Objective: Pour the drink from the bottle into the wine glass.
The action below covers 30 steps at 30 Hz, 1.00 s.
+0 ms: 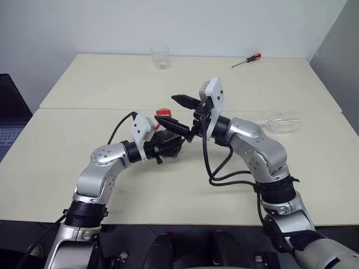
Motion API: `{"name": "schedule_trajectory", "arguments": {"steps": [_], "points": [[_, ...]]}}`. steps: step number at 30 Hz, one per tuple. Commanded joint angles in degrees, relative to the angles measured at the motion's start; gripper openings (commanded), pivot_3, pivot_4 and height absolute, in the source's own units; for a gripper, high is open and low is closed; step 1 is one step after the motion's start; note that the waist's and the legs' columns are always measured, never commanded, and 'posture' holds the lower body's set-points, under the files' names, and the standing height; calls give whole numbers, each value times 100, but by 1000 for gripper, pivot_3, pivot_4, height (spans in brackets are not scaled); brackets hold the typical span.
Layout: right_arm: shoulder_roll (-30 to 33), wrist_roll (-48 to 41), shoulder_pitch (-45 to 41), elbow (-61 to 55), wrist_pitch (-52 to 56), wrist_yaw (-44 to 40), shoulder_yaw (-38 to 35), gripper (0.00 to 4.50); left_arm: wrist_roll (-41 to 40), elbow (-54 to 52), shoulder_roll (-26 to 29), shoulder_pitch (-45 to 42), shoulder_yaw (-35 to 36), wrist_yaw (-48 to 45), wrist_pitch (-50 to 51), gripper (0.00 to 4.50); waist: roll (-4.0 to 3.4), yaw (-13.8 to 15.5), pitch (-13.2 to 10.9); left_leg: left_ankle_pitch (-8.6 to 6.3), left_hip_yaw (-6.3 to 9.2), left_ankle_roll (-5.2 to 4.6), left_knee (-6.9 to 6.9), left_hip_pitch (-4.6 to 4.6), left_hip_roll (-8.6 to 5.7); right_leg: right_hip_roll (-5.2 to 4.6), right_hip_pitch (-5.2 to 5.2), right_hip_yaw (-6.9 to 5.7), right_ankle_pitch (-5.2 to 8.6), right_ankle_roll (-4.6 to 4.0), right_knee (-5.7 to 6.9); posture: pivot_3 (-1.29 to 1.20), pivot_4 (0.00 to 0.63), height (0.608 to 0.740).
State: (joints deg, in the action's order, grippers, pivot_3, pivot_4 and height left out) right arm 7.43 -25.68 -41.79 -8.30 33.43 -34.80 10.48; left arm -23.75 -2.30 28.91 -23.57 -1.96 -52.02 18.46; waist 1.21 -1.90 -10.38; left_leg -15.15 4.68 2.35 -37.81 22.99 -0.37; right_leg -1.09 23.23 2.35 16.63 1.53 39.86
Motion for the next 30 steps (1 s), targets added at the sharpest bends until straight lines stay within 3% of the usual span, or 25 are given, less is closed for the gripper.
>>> {"name": "schedule_trajectory", "arguments": {"steps": [1, 15, 30], "points": [[-81, 30, -200, -24, -225, -77, -23, 4489, -20, -127, -10, -164, 110, -36, -167, 1755, 0, 1, 0, 0, 0, 0, 0, 0, 0, 0, 0, 0, 0, 0, 0, 0, 150, 740], [-12, 208, -248, 210, -442, -208, -54, 4489, -68, -318, 36, -20, 140, -25, -114, 1755, 0, 0, 0, 0, 0, 0, 0, 0, 0, 0, 0, 0, 0, 0, 0, 0, 150, 740], [816, 206, 10, 52, -431, -581, -250, 4489, -45, -239, 86, -78, 128, -86, -149, 1755, 0, 3, 0, 0, 0, 0, 0, 0, 0, 0, 0, 0, 0, 0, 0, 0, 150, 740]]}}
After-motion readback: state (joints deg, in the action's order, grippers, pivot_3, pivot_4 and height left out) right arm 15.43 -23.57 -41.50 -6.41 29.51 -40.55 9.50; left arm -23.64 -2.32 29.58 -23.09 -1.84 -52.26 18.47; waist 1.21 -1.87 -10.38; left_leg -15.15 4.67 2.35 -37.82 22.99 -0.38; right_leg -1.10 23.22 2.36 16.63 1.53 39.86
